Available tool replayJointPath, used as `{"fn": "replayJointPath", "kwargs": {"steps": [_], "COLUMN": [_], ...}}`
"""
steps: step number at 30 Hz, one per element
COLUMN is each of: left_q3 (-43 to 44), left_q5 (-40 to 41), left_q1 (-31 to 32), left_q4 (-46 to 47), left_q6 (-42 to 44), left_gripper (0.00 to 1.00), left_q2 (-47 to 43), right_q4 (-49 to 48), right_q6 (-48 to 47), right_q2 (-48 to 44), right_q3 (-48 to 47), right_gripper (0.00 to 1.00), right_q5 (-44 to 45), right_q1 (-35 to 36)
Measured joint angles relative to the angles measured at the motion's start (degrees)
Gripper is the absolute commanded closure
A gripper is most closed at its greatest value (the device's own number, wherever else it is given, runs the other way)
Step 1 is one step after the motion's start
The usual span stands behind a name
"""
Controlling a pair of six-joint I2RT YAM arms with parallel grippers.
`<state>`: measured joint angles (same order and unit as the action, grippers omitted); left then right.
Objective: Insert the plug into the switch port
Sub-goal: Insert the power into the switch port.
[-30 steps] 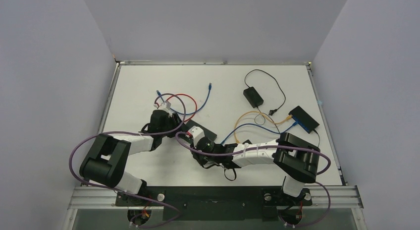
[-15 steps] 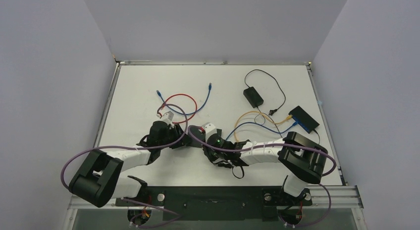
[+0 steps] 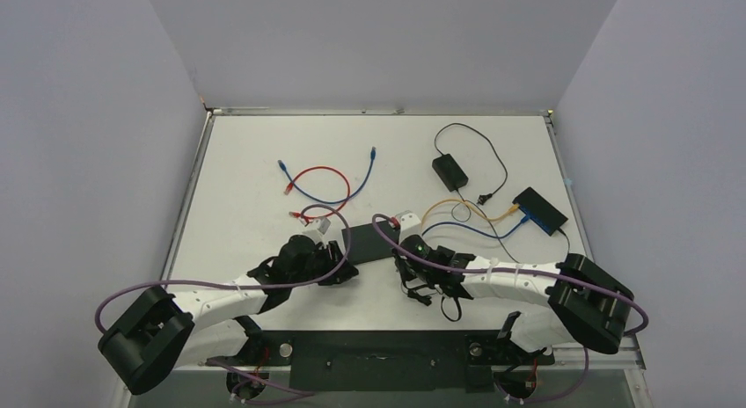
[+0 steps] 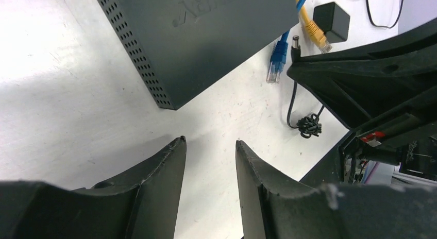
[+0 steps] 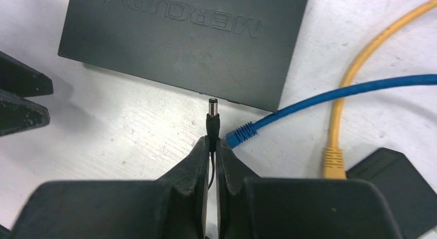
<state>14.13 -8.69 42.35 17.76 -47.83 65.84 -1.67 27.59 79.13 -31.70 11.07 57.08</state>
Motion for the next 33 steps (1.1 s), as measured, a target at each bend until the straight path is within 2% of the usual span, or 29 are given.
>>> {"fn": "replayJointPath", "kwargs": {"steps": [6, 12, 17, 25, 33], "left_q3": [6.29, 17.07, 25.83, 37.66, 42.75], "left_q5": [3.32, 4.48, 2.25, -3.61, -8.63], "left_q1": [0.00, -0.83, -4.48, -7.58, -7.56], "left_q4": [-9.11, -12.46, -13.00, -12.92, -12.24], "left_q6": [2.73, 7.78, 11.45, 15.50, 17.49], "left_gripper": [0.61, 0.60, 0.60, 0.60, 0.60], "left_q2": [-4.66, -2.08, 7.15, 25.09, 38.18], "right_q4": [4.00, 5.20, 4.00, -1.27, -3.82], "right_q6": [0.44, 1.92, 3.10, 5.09, 6.45], "right_q2": [-6.56, -8.41, -7.17, 1.05, 4.52], "right_q3": [1.22, 2.05, 1.99, -0.11, -0.94], "right_gripper": [1.00, 1.00, 1.00, 1.00, 1.00], "right_q5": [1.46, 1.60, 1.25, -1.44, -2.03], "right_q1": [0.00, 0.44, 1.75, 3.48, 3.34]}}
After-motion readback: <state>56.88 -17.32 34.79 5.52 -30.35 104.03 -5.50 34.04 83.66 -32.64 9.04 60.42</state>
